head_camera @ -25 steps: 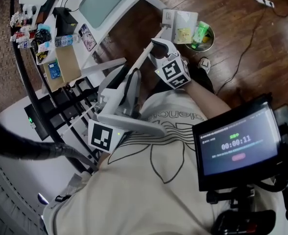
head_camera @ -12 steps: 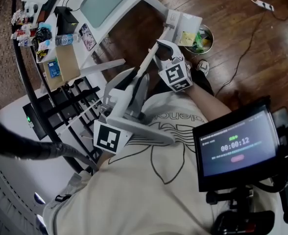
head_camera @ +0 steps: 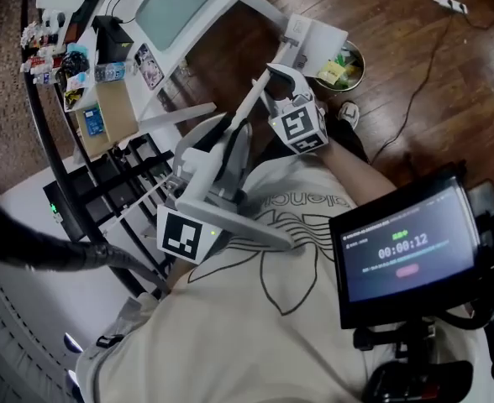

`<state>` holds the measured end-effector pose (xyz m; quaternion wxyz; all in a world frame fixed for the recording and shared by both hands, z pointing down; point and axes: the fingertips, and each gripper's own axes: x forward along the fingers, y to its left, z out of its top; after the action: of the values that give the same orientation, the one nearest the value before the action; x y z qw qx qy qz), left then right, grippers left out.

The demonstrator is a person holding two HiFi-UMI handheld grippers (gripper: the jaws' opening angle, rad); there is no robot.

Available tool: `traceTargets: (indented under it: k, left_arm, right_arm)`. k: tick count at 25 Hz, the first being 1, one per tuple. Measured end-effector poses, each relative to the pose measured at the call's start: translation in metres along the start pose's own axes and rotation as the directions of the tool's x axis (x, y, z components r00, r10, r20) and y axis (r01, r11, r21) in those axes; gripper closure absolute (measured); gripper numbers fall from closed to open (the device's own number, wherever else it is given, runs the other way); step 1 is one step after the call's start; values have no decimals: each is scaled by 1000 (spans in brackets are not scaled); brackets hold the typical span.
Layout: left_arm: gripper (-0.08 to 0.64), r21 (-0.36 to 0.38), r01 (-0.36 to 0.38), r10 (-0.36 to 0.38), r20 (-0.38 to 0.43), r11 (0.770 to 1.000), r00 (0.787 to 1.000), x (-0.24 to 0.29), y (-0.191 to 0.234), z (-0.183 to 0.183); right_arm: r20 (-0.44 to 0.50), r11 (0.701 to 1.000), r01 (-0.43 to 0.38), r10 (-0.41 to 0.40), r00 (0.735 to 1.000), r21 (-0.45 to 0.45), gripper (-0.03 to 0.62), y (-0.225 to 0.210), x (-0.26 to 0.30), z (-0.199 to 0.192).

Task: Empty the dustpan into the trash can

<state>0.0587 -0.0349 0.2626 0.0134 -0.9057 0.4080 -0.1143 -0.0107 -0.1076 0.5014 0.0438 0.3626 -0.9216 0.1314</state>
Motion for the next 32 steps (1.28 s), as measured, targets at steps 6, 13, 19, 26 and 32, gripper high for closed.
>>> traceTargets:
  k: [6,13,19,26,32]
  left_arm:
    - [465,49,84,-80,-72,995,994,0,-25,-19]
    - [479,-91,-23,19,-39,996,999,-2,5,-22]
    - [472,80,81,-78,-51,993,996,3,-25,-14]
    - [477,-70,-30,26,-53,997,998,-4,3,-23]
    - [474,-169,-117,109,-56,979,993,-18,26,-27]
  right_arm:
    - [-9,999,29,-28,1000,27,448,-7,0,-6]
    - [-79,1000,9,-7,997,25,448,1,-6,-30]
    - [-13,999,47,-47,999,26,449,-10,-1,-5]
    - [-83,1000,-22,22,996,8,449,2,2,-23]
    - [-163,995,-99,92,982,-33,446,17,9,-29]
